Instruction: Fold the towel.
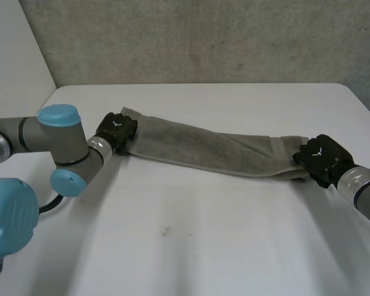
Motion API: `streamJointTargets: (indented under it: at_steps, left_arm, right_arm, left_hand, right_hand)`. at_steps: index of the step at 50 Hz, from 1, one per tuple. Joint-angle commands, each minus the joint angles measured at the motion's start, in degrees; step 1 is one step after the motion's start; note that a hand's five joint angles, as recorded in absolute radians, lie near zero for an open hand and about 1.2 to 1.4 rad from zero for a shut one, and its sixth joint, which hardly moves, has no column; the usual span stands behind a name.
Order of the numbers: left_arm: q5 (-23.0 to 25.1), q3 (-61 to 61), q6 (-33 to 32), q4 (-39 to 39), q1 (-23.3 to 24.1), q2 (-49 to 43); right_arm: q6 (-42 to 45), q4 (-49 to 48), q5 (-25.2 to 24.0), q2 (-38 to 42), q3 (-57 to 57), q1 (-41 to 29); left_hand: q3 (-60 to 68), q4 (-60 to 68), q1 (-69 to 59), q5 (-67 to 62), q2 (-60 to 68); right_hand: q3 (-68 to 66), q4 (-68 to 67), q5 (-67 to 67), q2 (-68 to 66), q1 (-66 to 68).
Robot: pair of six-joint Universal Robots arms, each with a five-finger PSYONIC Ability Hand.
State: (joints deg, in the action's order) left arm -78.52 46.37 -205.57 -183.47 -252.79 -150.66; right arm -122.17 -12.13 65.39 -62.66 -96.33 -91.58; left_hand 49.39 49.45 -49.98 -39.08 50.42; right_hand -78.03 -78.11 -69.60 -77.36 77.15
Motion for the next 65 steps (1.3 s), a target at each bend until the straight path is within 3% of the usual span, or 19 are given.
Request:
streamJointTargets:
  at_steps: [1, 7, 12, 15, 21, 24, 26, 39, 48, 54, 65]
  left_arm:
    - [-0.40, -1.63, -0.18, 1.00, 0.45, 0.97]
    - [-0.85, 1.00, -0.62, 2.41, 1.42, 6.95]
    - [-0.58, 14.59, -0.71, 1.54, 0.89, 20.98]
    - [-0.49, 18.05, -0.80, 0.57, 0.72, 24.27]
    - [-0.23, 32.71, -1.15, -0.84, -2.53, 40.15]
    - [-0.14, 34.84, -1.59, -0.84, -3.50, 43.34]
    - [0.03, 38.17, -2.99, -0.58, -4.90, 49.64]
    - [-0.05, 42.75, -3.35, 1.87, -6.75, 71.71]
    - [-0.14, 42.93, -3.17, 6.10, -6.84, 72.96]
    - [-0.05, 41.79, -3.35, 6.01, -7.28, 70.15]
    - [-0.41, 30.80, -3.70, 4.70, -6.93, 47.65]
  right_arm:
    - [-0.08, -0.09, 0.26, -0.26, 0.27, 0.00]
    - [-0.26, 0.35, 1.05, -1.67, 0.45, -0.09]
    - [-3.58, 2.36, 1.23, -6.58, 0.88, -0.09]
    - [-5.79, 3.87, 1.23, -8.17, 1.33, -0.09]
    - [-16.68, 15.53, 0.62, -15.11, 6.24, 1.31]
    - [-18.10, 18.37, 0.53, -16.52, 7.48, 2.11]
    - [-20.46, 23.88, 0.18, -21.59, 10.28, 2.72]
    - [-23.37, 37.51, -4.13, -33.22, 24.42, 3.16]
    - [-22.93, 45.53, -4.48, -32.70, 34.90, 3.78]
    - [-22.05, 49.13, -4.40, -24.61, 41.23, 5.10]
    - [-19.59, 50.71, -2.90, -9.32, 50.37, 1.93]
  left_hand:
    - [30.61, 30.55, -30.02, -30.92, 29.58]
    - [30.61, 30.55, -30.02, -30.92, 29.58]
    - [30.61, 30.55, -30.02, -30.92, 29.58]
    - [30.61, 30.55, -30.02, -30.92, 29.58]
    - [30.61, 30.55, -30.02, -30.92, 29.58]
    - [30.61, 30.55, -30.02, -30.92, 29.58]
    - [30.61, 30.55, -30.02, -30.92, 29.58]
    - [30.61, 30.55, -30.02, -30.92, 29.58]
    - [30.61, 30.55, -30.02, -30.92, 29.58]
    - [30.61, 30.55, -30.02, -30.92, 29.58]
    - [30.61, 30.55, -30.02, -30.92, 29.58]
  right_hand:
    - [-1.97, -1.89, -0.40, -2.64, 2.85]
    - [-1.97, -1.89, -0.40, -2.64, 2.85]
    - [-1.97, -1.89, -0.40, -2.64, 2.85]
    - [-1.97, -1.89, -0.40, -2.64, 2.85]
    - [-1.97, -1.89, -0.40, -2.64, 2.85]
    - [-1.97, -1.89, -0.40, -2.64, 2.85]
    - [-1.97, -1.89, -0.40, -2.64, 2.85]
    - [-1.97, -1.89, -0.40, -2.64, 2.85]
    - [-1.97, -1.89, -0.40, -2.64, 2.85]
    - [-1.97, -1.89, -0.40, -2.64, 2.85]
    - [-1.97, -1.89, -0.40, -2.64, 2.85]
